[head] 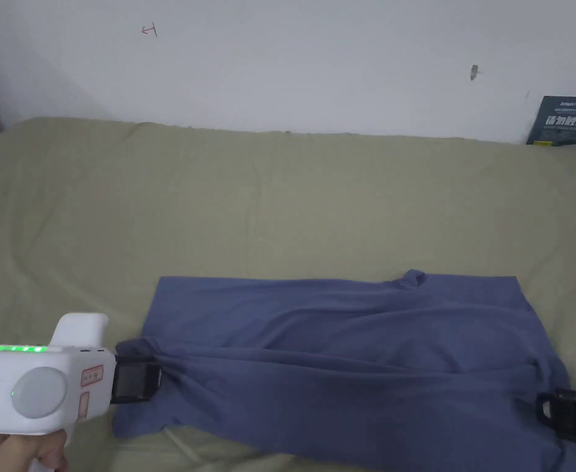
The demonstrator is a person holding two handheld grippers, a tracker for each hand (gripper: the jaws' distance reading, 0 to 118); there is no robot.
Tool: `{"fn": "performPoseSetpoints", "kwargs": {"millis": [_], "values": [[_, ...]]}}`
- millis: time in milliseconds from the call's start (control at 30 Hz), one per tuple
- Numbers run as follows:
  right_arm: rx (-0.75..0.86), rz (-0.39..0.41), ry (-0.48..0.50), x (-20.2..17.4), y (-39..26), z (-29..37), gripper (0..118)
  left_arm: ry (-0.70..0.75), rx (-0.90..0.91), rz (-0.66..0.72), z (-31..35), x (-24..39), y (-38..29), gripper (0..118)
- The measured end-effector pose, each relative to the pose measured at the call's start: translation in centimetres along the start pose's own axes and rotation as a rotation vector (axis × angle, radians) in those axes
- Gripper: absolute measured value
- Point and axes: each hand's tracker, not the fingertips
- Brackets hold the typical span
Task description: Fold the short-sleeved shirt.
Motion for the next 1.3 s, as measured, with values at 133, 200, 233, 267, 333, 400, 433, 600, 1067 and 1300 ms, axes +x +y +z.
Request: {"fn": "performPoseSetpoints", "kwargs": {"millis": [133,200,233,267,333,400,433,600,1067,1300], "values": [[0.017,0.033,0.014,-1.2,-4.7,3.0,0,-0.061,-0.004,0.088,5.8,0.5,-4.3,13],[0.027,0.033,0.033,-1.5,-7.1,3.6,0,-0.072,0.068,0.163,6.5,0.8,-6.1,0],[0.012,0.023,0.045,-1.7,-8.0,3.7,0,-0.081,0.004,0.122,6.1,-0.2,-6.4,0],[-0.009,0.013,0.061,-1.8,-8.6,3.7,0,-0.098,-0.017,0.137,5.9,-0.5,-6.4,0],[-0.022,0.001,0.06,-1.7,-9.6,3.4,0,-0.119,-0.032,0.143,5.2,-0.7,-6.8,0],[-0.031,-0.015,0.058,-1.6,-9.8,3.2,0,-0.118,-0.022,0.129,3.9,-1.2,-7.0,0],[-0.028,-0.021,0.065,-1.4,-9.7,3.2,0,-0.132,-0.016,0.144,3.4,-1.5,-6.3,17],[-0.02,-0.038,0.068,0.0,-8.9,2.4,0,-0.031,-0.025,0.083,1.3,1.1,-5.6,113],[-0.014,-0.025,0.067,0.6,-7.7,0.5,0,-0.024,-0.042,0.046,0.4,0.2,-3.3,0],[-0.001,-0.049,0.012,1.0,-6.8,0.4,9,-0.01,-0.033,0.036,2.5,1.8,-3.2,0]]}}
